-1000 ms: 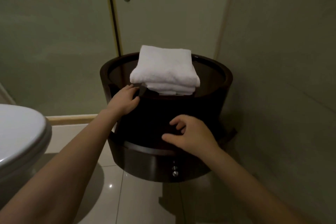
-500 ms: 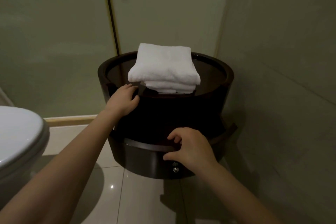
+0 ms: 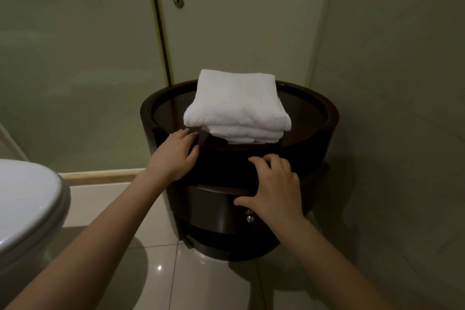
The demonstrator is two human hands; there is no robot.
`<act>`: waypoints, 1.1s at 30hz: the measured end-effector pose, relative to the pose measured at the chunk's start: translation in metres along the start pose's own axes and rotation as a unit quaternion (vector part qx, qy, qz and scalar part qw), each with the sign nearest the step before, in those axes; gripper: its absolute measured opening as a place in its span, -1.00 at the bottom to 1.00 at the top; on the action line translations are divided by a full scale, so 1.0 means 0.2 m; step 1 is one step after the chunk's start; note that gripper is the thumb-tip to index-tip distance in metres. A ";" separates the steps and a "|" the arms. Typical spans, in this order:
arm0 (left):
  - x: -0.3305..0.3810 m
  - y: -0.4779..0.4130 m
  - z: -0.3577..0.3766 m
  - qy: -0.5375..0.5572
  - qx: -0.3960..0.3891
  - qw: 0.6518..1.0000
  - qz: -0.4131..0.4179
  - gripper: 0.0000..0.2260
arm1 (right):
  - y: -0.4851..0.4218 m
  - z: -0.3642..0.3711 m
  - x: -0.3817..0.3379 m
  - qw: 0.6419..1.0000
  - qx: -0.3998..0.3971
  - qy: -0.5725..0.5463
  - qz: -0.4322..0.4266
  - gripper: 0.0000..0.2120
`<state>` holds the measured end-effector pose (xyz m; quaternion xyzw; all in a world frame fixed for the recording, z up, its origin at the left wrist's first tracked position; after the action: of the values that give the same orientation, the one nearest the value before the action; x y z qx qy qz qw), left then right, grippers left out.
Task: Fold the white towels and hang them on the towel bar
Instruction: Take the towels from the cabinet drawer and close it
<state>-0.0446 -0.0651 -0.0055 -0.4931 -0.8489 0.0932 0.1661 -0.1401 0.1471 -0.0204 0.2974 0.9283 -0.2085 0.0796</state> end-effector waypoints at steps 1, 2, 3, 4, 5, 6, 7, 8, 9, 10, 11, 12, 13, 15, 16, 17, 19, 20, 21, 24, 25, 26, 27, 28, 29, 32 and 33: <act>0.00 0.00 0.00 0.003 0.005 1.000 0.003 -0.61 | -0.02 0.01 0.00 1.000 0.010 0.007 0.003 -0.15; -0.01 0.00 0.00 0.005 0.009 1.000 0.006 -0.61 | -0.05 0.02 0.01 1.000 0.019 0.013 0.006 -0.16; -0.01 0.00 0.00 0.006 0.013 1.000 0.007 -0.60 | -0.07 0.03 0.01 0.999 0.027 0.015 0.009 -0.17; -0.01 0.01 0.00 0.008 0.015 1.000 0.007 -0.59 | -0.09 0.03 0.01 0.999 0.037 0.016 0.010 -0.19; -0.02 0.01 0.01 0.010 0.017 1.000 0.007 -0.58 | -0.10 0.04 0.01 0.999 0.047 0.016 0.012 -0.21; -0.02 0.02 0.01 0.012 0.020 1.000 0.008 -0.57 | -0.12 0.04 0.01 0.998 0.059 0.015 0.012 -0.24; -0.02 0.02 0.01 0.013 0.023 1.000 0.010 -0.56 | -0.13 0.05 0.00 0.997 0.070 0.014 0.011 -0.27; -0.02 0.01 0.01 0.013 0.024 1.000 0.011 -0.56 | -0.14 0.05 0.00 0.997 0.081 0.012 0.010 -0.29; -0.02 0.01 0.01 0.012 0.024 1.000 0.010 -0.58 | -0.16 0.05 0.00 0.996 0.089 0.011 0.010 -0.31; -0.02 0.00 0.02 0.013 0.022 1.000 0.007 -0.59 | -0.17 0.05 0.00 0.996 0.093 0.012 0.010 -0.33; -0.02 0.00 0.02 0.014 0.019 1.000 0.003 -0.59 | -0.18 0.06 -0.01 0.995 0.095 0.015 0.011 -0.34; -0.03 0.00 0.03 0.015 0.017 1.000 0.000 -0.59 | -0.19 0.06 -0.01 0.995 0.094 0.021 0.012 -0.35; -0.03 0.00 0.03 0.017 0.017 1.000 -0.003 -0.58 | -0.19 0.06 -0.01 0.996 0.089 0.026 0.014 -0.35; -0.03 0.01 0.04 0.018 0.014 1.000 -0.004 -0.57 | -0.19 0.05 -0.01 0.997 0.073 0.037 0.012 -0.37; -0.04 0.01 0.03 0.018 0.010 1.000 -0.005 -0.57 | -0.19 0.04 -0.01 0.997 0.061 0.043 0.007 -0.38; -0.04 0.01 0.03 0.022 0.009 1.000 -0.002 -0.58 | -0.18 0.02 -0.02 0.998 0.047 0.047 0.000 -0.40; -0.04 -0.02 0.01 0.042 0.017 0.999 0.007 -0.62 | -0.19 -0.05 -0.03 0.999 0.016 0.028 -0.026 -0.52; -0.05 -0.03 -0.01 0.064 0.031 0.997 -0.001 -0.65 | -0.19 -0.10 -0.04 0.999 0.003 -0.002 -0.042 -0.61; -0.06 -0.05 -0.03 0.100 0.057 0.993 -0.021 -0.71 | -0.20 -0.17 -0.07 0.998 0.000 -0.037 -0.056 -0.71; -0.13 -0.11 -0.12 0.257 0.157 0.942 -0.150 -0.78 | -0.29 -0.43 -0.13 0.983 0.086 -0.139 -0.079 -0.83; -0.16 -0.14 -0.14 0.323 0.168 0.911 -0.194 -0.78 | -0.34 -0.50 -0.13 0.975 0.119 -0.175 -0.069 -0.84; -0.17 -0.18 -0.15 0.394 0.160 0.873 -0.237 -0.78 | -0.42 -0.56 -0.11 0.966 0.138 -0.211 -0.048 -0.84; -0.17 -0.23 -0.16 0.460 0.138 0.832 -0.276 -0.74 | -0.51 -0.59 -0.07 0.959 0.139 -0.247 -0.018 -0.83; -0.16 -0.28 -0.17 0.503 0.104 0.801 -0.307 -0.68 | -0.61 -0.60 -0.01 0.952 0.125 -0.279 0.021 -0.79; -0.13 -0.33 -0.17 0.514 0.062 0.794 -0.318 -0.61 | -0.69 -0.59 0.05 0.945 0.101 -0.304 0.061 -0.71; -0.03 -0.43 -0.15 0.486 -0.020 0.823 -0.293 -0.48 | -0.84 -0.47 0.20 0.937 0.038 -0.318 0.140 -0.40; 0.00 -0.44 -0.14 0.496 -0.034 0.820 -0.285 -0.47 | -0.86 -0.42 0.23 0.936 0.027 -0.314 0.153 -0.34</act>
<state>-0.1048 -0.1092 0.0497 -0.2139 -0.7571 -0.2447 0.5667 -0.2803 0.0816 0.1012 0.3572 0.7933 -0.3012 0.3904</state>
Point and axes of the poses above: each hand's wrist, its own y-axis away from the middle knuckle, its own z-axis out of the palm, x = y × z, the point moved 4 cm from there along -y, towards the middle knuckle, and after that the axes turned 3 degrees about -x, right-handed, at the moved point
